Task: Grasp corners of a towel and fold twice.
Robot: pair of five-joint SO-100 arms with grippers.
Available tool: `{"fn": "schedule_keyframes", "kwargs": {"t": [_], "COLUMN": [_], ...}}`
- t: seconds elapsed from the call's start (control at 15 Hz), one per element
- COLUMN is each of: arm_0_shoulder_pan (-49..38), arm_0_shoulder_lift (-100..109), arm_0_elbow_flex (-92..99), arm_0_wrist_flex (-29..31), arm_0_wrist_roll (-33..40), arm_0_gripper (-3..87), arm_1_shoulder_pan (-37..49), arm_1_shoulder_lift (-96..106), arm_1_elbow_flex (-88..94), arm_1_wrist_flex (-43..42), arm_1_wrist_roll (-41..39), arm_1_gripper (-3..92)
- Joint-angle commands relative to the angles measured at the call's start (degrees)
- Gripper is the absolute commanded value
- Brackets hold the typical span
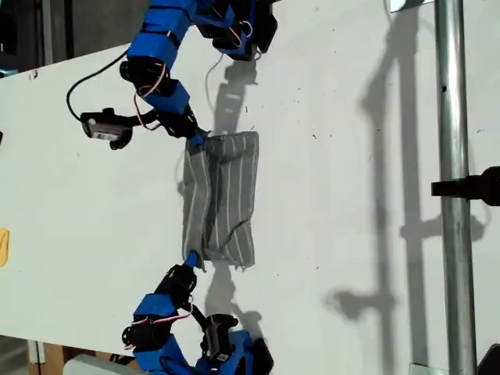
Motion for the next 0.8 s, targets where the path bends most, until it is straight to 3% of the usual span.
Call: {"fn": "schedule_keyframes", "kwargs": {"t": [0.0, 0.33, 0.73], "arm_0_shoulder_pan": [2.99, 10.37, 13.45], "arm_0_shoulder_lift": [0.88, 1.85, 6.68], "arm_0_elbow_flex": [2.11, 16.96, 26.37], "arm_0_wrist_flex": [-1.58, -9.58, -13.45], "arm_0_wrist_roll": [-3.08, -10.72, -15.64], "arm_0_gripper": [-2.9, -2.9, -2.9], "arm_1_shoulder_pan": [-2.02, -7.38, -18.19], "arm_1_shoulder_lift": [3.43, 7.73, -2.81], "arm_1_elbow_flex": [0.44, 10.28, 13.71], "arm_1_wrist_flex": [0.35, 0.44, -13.18], "arm_1_wrist_roll": [1.32, 8.88, 16.7], "arm_1_gripper": [-0.2, -0.2, -0.2]}}
